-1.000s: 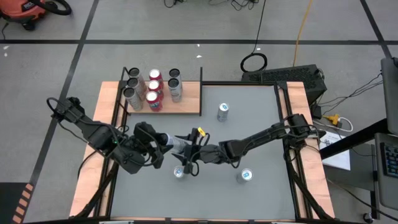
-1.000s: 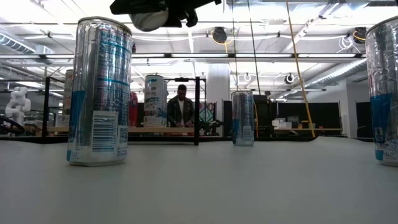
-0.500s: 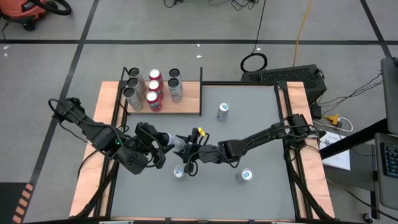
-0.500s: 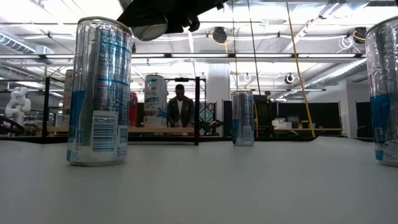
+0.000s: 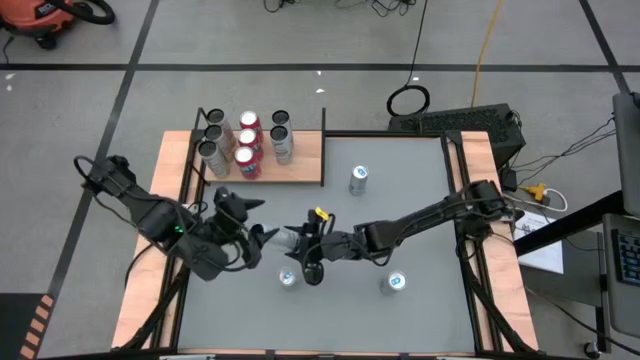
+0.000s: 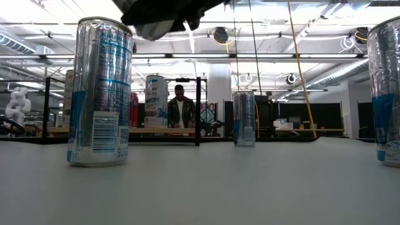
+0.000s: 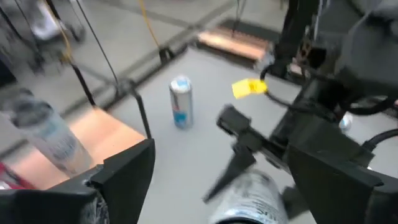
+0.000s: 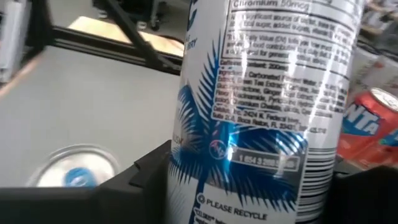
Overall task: Place canned beverage on shelf
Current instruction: Put the white-blue soda can on the shelf aligned with the other white-blue soda can
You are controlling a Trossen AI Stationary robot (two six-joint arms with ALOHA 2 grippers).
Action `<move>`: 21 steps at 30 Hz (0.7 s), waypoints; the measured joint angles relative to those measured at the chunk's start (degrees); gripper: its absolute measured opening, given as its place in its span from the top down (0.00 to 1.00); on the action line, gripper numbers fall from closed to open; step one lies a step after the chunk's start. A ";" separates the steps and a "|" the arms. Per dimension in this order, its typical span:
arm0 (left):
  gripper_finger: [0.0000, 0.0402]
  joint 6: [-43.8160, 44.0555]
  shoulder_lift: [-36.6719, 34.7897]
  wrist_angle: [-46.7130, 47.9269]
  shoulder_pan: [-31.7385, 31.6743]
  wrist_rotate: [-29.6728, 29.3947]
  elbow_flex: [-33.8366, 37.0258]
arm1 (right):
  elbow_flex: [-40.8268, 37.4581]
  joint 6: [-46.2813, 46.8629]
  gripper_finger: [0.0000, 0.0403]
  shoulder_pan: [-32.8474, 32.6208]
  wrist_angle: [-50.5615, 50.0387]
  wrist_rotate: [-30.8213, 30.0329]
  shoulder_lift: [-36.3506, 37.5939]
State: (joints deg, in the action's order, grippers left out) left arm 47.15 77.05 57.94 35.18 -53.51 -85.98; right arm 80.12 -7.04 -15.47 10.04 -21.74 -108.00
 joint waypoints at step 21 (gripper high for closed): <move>0.09 4.00 -1.63 3.66 19.00 -32.42 7.02 | -8.42 8.36 0.47 5.92 21.38 31.16 -1.23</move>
State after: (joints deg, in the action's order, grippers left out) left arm 51.15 75.42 61.59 54.18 -85.94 -78.96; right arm 71.70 1.31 -9.55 31.41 9.42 -109.23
